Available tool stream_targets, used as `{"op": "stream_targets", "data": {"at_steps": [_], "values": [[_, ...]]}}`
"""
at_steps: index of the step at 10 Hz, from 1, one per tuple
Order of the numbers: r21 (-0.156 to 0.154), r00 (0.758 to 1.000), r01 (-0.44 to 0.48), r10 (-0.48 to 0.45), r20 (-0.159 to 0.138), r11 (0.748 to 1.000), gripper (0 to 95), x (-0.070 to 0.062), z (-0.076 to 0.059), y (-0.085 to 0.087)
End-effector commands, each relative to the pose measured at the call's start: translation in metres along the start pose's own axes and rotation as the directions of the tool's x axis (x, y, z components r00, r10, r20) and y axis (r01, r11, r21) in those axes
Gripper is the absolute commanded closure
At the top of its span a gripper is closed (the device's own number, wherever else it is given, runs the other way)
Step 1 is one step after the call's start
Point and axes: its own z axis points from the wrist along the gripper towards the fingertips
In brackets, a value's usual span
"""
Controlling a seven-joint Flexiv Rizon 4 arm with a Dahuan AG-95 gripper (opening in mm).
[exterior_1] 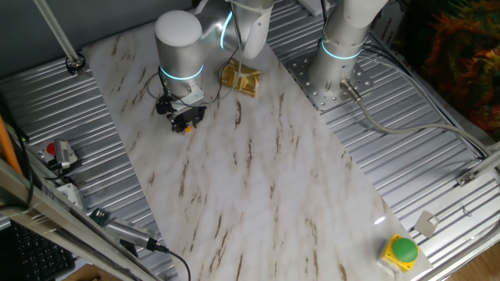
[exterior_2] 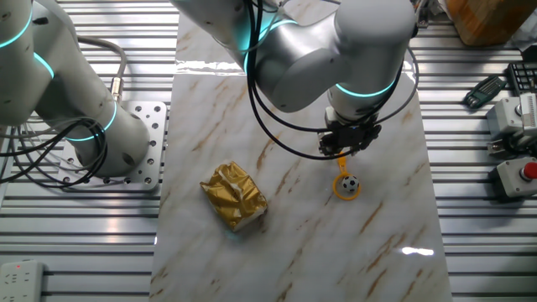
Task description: Remove the bubble ring from the ball
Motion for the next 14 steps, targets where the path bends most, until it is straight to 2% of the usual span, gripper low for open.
{"op": "stream_targets", "data": {"at_steps": [1, 5, 6, 14], "values": [[0.002, 1.0, -0.003, 0.003, -0.002, 1.0, 57.0, 0.0, 0.0013, -0.0004], [-0.001, 1.0, -0.009, 0.009, 0.001, 1.0, 57.0, -0.0002, 0.0029, -0.0003], [-0.002, 1.0, -0.01, 0.01, 0.002, 1.0, 76.0, -0.0002, 0.003, -0.0003], [-0.006, 1.0, -0.02, 0.02, 0.007, 1.0, 76.0, -0.0003, 0.0041, -0.0003]]}}
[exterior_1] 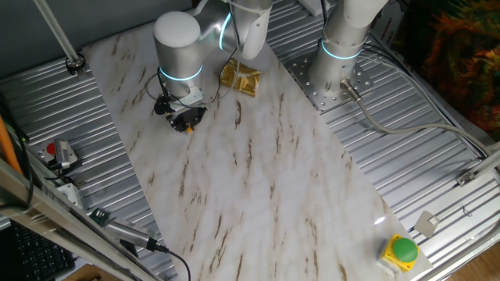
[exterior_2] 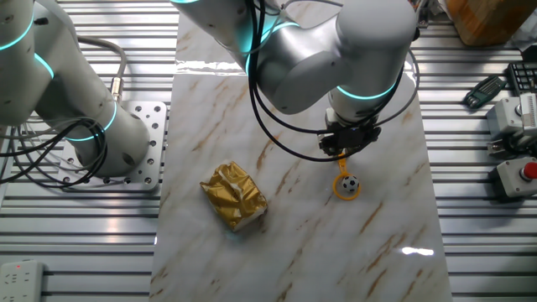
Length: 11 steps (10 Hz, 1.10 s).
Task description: Remove the bubble ring from the ball
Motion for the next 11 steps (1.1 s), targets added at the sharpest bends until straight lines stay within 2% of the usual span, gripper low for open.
{"op": "stream_targets", "data": {"at_steps": [1, 3, 5, 6, 11], "values": [[0.0, 1.0, -0.002, 0.002, 0.0, 1.0, 76.0, -0.0001, 0.0008, -0.0004], [-0.01, 1.0, -0.007, 0.007, 0.002, 1.0, 76.0, -0.0002, 0.0016, -0.0003], [-0.005, 1.0, -0.012, 0.012, 0.004, 1.0, 76.0, -0.0002, 0.0015, -0.0004], [-0.007, 1.0, -0.013, 0.013, -0.003, 1.0, 95.0, -0.0002, 0.0014, -0.0004], [-0.001, 0.999, -0.034, 0.034, 0.01, 0.999, 95.0, -0.0002, 0.0003, -0.0005]]}}
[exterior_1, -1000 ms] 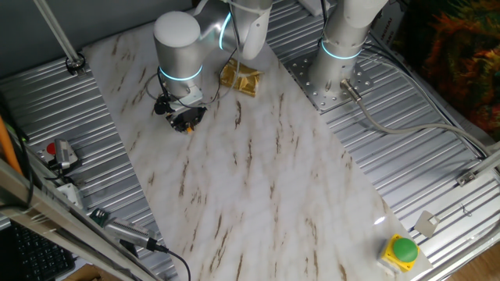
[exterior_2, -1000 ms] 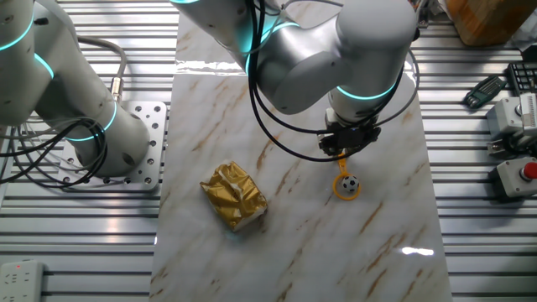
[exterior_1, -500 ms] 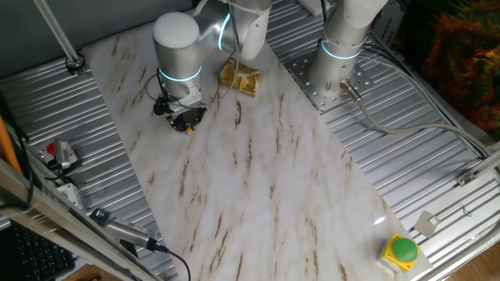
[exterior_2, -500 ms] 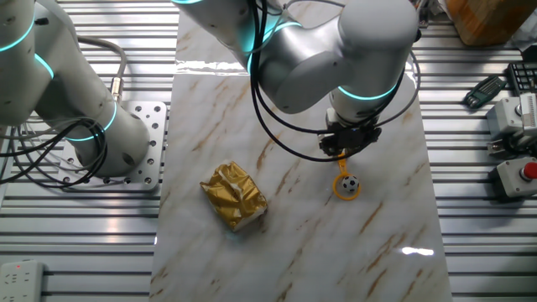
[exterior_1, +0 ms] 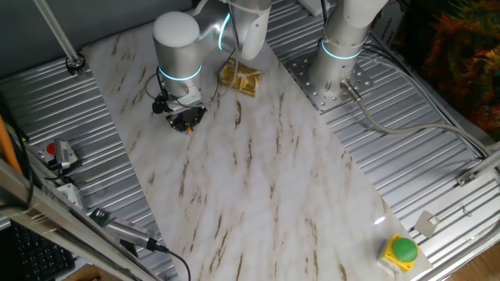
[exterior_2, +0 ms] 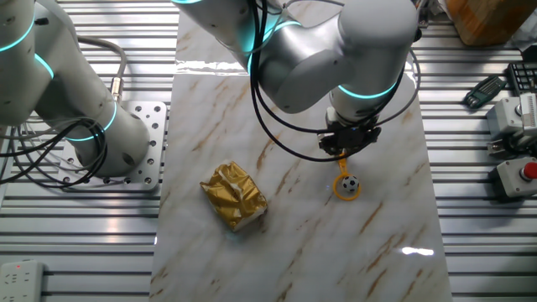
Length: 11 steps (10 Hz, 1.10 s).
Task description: Remove the bubble ring from the ball
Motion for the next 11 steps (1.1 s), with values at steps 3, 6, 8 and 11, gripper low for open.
{"op": "stream_targets", "data": {"at_steps": [3, 6, 8, 11], "values": [[0.001, 1.0, -0.008, 0.008, 0.003, 1.0, 95.0, 0.0001, -0.0001, -0.0001], [0.001, 1.0, -0.011, 0.011, 0.003, 1.0, 95.0, 0.0001, -0.0001, -0.0001], [0.001, 1.0, -0.013, 0.013, 0.002, 1.0, 95.0, 0.0001, -0.0003, -0.0002], [0.0, 1.0, -0.019, 0.019, 0.004, 1.0, 95.0, 0.0002, -0.0018, -0.0003]]}}
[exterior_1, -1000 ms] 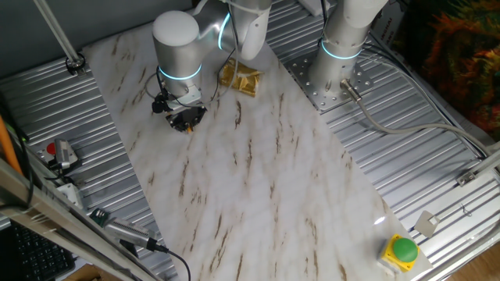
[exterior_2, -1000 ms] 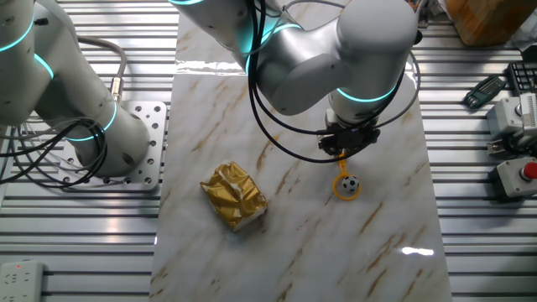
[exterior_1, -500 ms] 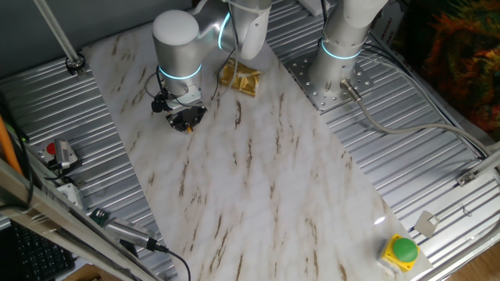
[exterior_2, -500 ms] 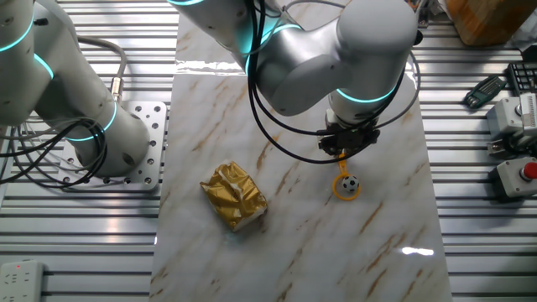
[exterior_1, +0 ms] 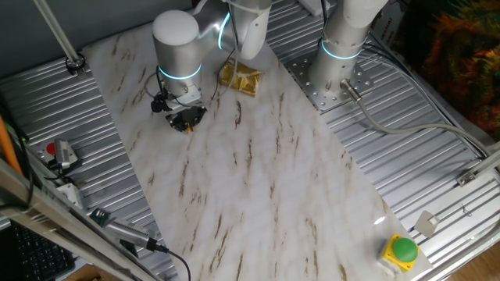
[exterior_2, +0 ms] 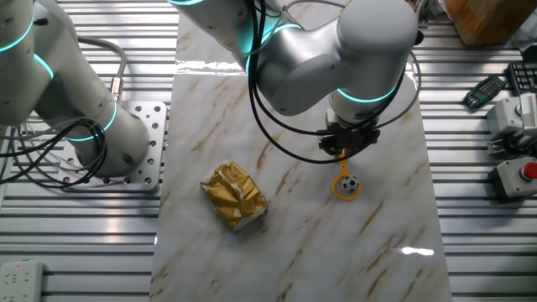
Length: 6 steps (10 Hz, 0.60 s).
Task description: Remove the bubble ring from the ball
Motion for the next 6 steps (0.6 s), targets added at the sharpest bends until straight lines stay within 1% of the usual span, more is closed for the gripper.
{"op": "stream_targets", "data": {"at_steps": [1, 6], "values": [[-0.001, 1.0, -0.001, 0.001, 0.0, 1.0, 95.0, 0.0, -0.0018, 0.0005], [-0.005, 1.0, -0.012, 0.012, 0.0, 1.0, 95.0, -0.0001, -0.0071, -0.0002]]}}
